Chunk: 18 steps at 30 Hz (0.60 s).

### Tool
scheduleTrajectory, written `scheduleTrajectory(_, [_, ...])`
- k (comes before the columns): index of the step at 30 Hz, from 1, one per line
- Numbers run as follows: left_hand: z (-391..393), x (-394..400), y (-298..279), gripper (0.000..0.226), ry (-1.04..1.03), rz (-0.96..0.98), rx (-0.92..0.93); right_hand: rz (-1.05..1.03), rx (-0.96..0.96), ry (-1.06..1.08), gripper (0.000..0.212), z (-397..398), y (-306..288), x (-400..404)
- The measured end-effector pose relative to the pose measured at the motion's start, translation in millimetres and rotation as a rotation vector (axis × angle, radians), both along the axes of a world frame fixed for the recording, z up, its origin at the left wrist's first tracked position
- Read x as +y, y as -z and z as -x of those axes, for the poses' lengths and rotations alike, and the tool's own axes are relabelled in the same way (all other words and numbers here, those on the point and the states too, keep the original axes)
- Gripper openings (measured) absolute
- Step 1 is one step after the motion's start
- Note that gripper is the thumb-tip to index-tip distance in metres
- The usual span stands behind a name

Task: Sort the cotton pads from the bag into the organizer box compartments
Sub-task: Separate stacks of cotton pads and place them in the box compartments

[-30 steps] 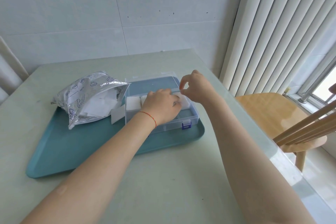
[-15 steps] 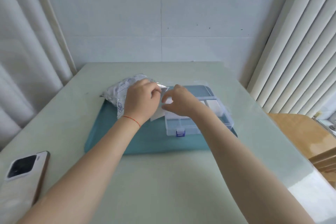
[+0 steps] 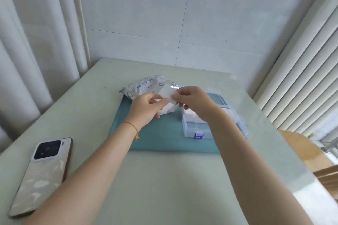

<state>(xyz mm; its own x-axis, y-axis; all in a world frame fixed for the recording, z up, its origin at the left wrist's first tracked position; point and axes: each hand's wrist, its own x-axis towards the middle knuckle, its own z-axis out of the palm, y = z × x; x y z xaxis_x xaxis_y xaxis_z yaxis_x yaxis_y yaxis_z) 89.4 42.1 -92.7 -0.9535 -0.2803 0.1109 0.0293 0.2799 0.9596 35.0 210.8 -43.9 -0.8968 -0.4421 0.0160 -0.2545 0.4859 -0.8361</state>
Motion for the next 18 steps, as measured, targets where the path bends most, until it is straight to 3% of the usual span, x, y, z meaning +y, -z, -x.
scheduleTrajectory(3, [0,3,0,0.024,-0.061,0.019,0.055,-0.025,-0.055,-0.052,0.015,-2,3,-7])
scheduleTrajectory(6, [0,-5,2,0.024,-0.238,0.03,0.136,-0.098,-0.1,0.087,0.032,2,7,-19])
scheduleTrajectory(10, [7,-15,13,0.029,-0.316,0.015,0.142,-0.273,-0.087,0.161,0.036,5,15,-47])
scheduleTrajectory(14, [9,-17,22,0.025,-0.252,0.02,0.126,-0.522,0.016,0.138,0.014,3,27,-73])
scheduleTrajectory(18, [8,-20,22,0.029,-0.247,0.001,0.136,-0.592,0.125,0.182,0.045,6,40,-79])
